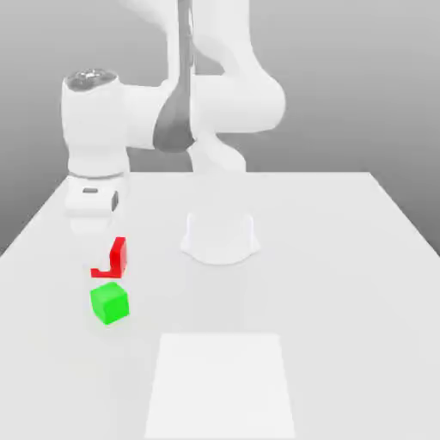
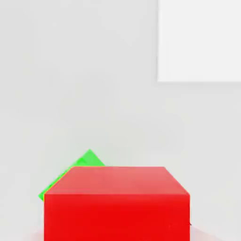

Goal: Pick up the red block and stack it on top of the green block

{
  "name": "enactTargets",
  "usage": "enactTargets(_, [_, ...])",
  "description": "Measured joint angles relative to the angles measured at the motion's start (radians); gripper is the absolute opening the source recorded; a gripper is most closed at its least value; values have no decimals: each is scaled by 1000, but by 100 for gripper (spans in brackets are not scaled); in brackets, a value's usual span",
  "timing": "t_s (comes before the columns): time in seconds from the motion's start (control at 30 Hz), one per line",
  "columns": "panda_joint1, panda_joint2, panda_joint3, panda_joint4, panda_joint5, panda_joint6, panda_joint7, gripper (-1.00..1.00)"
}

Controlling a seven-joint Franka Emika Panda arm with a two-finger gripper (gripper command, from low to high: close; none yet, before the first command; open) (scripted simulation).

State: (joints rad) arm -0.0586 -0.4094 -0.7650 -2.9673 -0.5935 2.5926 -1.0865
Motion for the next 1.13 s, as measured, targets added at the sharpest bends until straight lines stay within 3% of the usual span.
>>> enactTargets(0.33, [-33,49,-60,-9,-51,48,-74,-100])
enactTargets(0.67, [10,176,-103,-5,-25,159,-93,-100])
enactTargets(0.93, [84,276,-150,-12,78,263,-160,-100])
enactTargets(1.13, [173,344,-185,-25,256,343,-278,-100])
